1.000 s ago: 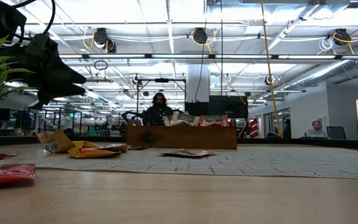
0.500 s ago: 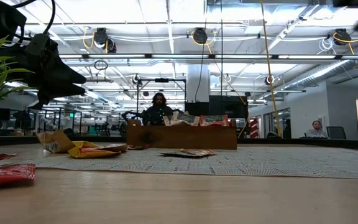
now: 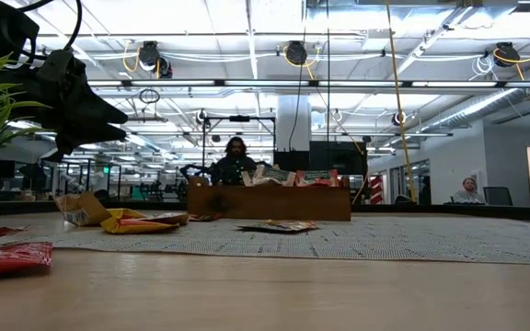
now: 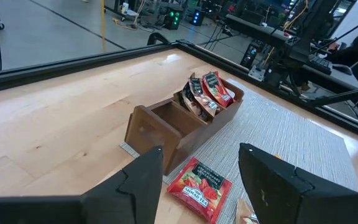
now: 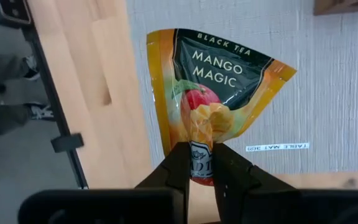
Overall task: Pick & Place Tea
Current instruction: Put the yellow tea bag into the left section of the wooden organizer
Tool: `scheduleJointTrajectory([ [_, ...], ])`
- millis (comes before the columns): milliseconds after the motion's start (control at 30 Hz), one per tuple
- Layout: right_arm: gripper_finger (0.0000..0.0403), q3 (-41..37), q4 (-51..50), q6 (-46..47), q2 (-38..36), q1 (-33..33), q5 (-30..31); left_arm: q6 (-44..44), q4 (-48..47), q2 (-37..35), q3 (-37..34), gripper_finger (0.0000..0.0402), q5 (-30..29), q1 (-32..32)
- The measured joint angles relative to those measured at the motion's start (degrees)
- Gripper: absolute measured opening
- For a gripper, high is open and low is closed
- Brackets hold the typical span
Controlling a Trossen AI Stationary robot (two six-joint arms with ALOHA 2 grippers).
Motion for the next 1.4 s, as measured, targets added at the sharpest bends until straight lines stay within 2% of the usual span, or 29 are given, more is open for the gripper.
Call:
scheduleJointTrajectory([
  [400,0.0033,0.0,-0.2,-0.1,0.0,-5.0,-0.1,-0.7,1.1,0.0,0.0,0.0212,-1.0,0.0],
  [600,0.0033,0.0,2.7,-3.3,0.0,-7.7,3.4,-1.7,3.1,0.0,0.0,0.0212,-1.5,0.0],
  [700,0.0033,0.0,8.4,-6.6,0.0,-9.2,6.6,-1.8,3.1,0.0,0.0,0.0212,-0.9,0.0],
  [900,0.0033,0.0,22.5,-15.1,0.0,-13.0,11.5,-1.4,5.5,0.0,0.9,0.0212,3.9,-0.1],
  [1067,0.0033,0.0,36.8,-25.4,0.0,-15.2,16.4,-1.2,5.6,0.0,2.9,0.0212,4.7,-0.1],
  [1233,0.0033,0.0,50.9,-35.1,0.0,-16.8,16.5,-1.4,5.7,0.0,4.4,0.0212,4.7,-0.1],
  [1400,0.0033,0.0,56.8,-39.3,0.8,-18.4,16.5,-5.0,6.6,0.0,4.5,0.0212,4.9,-0.1],
])
